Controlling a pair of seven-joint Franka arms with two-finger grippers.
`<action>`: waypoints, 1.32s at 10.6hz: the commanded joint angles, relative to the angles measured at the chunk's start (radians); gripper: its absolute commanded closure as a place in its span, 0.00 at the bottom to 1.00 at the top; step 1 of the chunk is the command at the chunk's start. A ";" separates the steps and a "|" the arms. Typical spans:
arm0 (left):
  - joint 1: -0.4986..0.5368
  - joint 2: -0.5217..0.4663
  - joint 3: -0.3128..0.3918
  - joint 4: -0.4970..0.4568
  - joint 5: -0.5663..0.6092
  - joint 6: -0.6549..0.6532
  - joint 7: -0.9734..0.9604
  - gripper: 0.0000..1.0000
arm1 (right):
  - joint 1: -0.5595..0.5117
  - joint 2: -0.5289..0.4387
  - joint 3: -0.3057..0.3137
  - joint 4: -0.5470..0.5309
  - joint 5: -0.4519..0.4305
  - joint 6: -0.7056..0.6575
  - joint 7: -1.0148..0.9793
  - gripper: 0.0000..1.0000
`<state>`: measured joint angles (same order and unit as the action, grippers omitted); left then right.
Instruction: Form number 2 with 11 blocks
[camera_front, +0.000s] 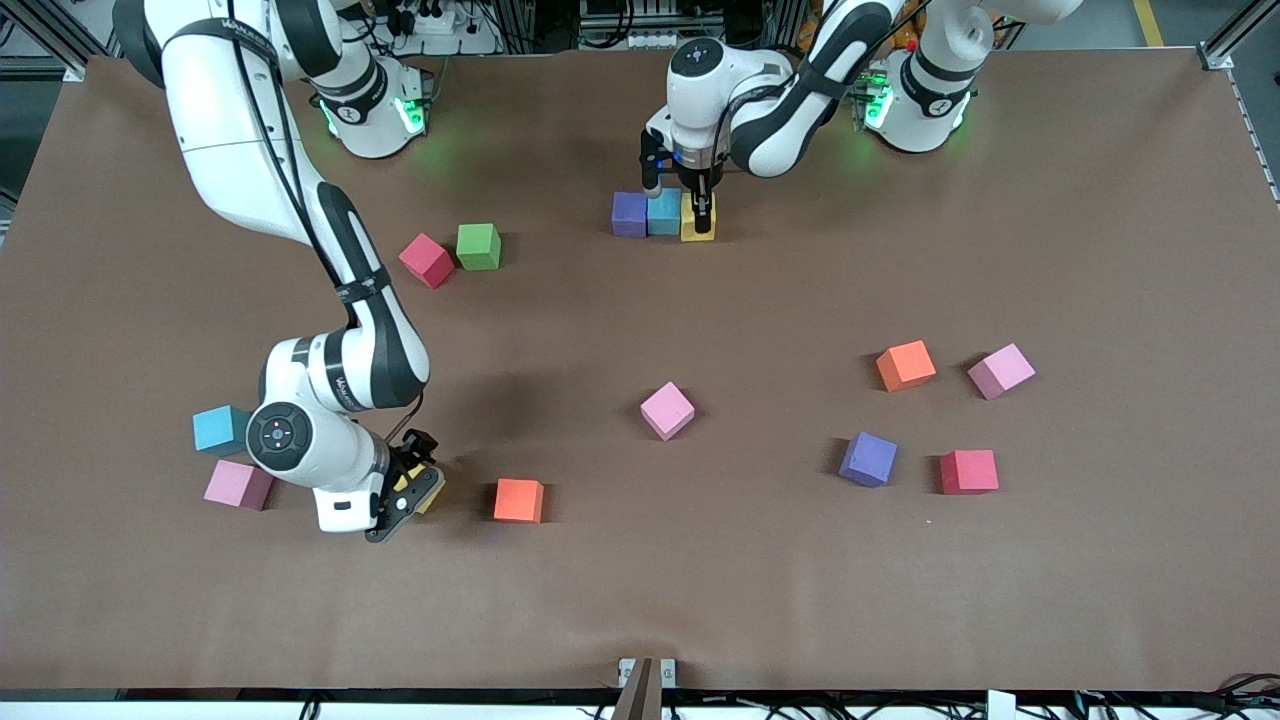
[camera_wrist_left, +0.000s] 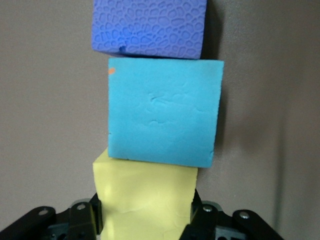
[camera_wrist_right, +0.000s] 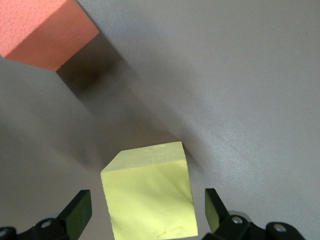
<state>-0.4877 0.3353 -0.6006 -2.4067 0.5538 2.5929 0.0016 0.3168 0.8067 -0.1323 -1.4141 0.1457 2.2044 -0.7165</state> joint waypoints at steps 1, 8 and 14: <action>-0.003 0.056 0.002 0.017 0.035 0.041 0.000 0.00 | 0.010 0.008 -0.003 0.004 0.012 0.003 -0.029 0.00; 0.052 -0.083 -0.001 0.015 0.035 0.036 0.003 0.00 | 0.002 0.040 -0.004 -0.022 0.009 0.107 -0.084 0.04; 0.121 -0.196 0.004 0.054 -0.041 0.033 -0.023 0.00 | -0.001 0.032 -0.003 -0.035 0.020 0.103 -0.072 0.54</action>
<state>-0.3819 0.1712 -0.5935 -2.3491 0.5490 2.6282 -0.0088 0.3219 0.8469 -0.1376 -1.4329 0.1459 2.3063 -0.7789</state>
